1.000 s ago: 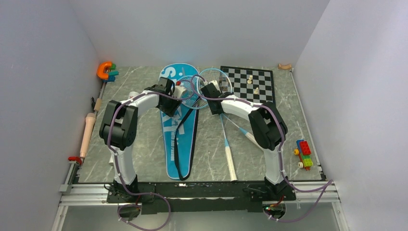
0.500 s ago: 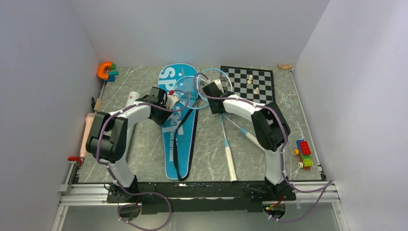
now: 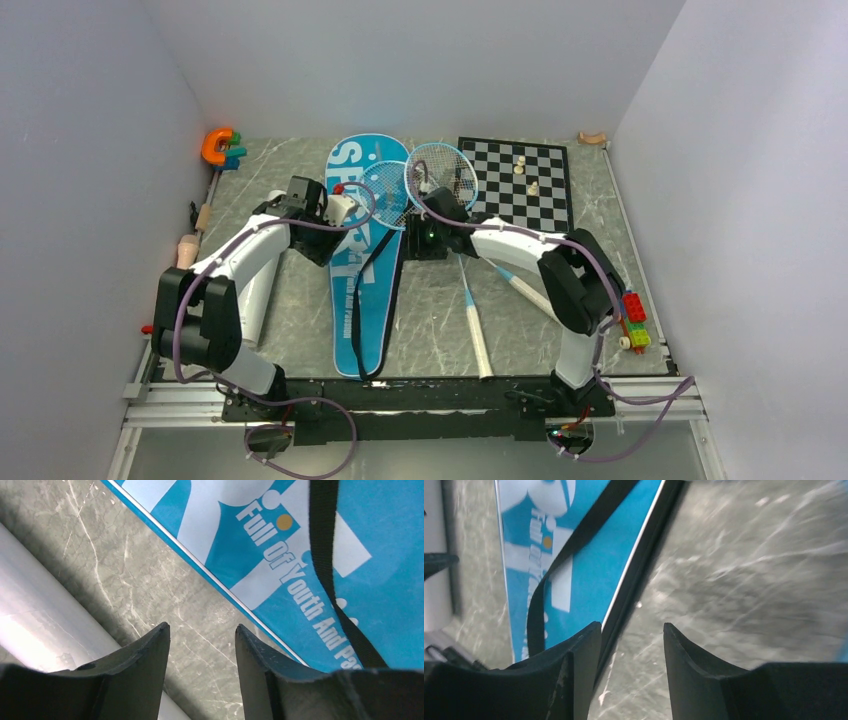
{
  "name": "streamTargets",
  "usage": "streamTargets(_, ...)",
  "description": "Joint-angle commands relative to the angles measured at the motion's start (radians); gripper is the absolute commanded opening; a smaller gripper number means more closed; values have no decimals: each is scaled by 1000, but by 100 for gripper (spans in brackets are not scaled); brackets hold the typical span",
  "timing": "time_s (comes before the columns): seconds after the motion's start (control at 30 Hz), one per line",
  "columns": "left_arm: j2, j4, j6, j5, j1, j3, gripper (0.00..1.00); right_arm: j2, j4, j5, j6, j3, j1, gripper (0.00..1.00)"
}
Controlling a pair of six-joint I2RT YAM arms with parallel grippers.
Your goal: Pack up the badminton gear
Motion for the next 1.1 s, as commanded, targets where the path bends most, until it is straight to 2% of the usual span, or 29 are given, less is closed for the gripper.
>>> streamTargets(0.0,-38,-24,0,58,1,-1,55,46,179,-233,148,-52,3,51)
streamTargets(0.1,-26,-10,13,48,0,-11,56,69,256,-272,189,-75,1,48)
streamTargets(0.6,139,55,81,-63,-6,-5,55,172,377,-367,296,-84,-6,41)
streamTargets(1.07,190,68,121,-22,-67,-26,52,230,553,-470,421,-69,-18,36)
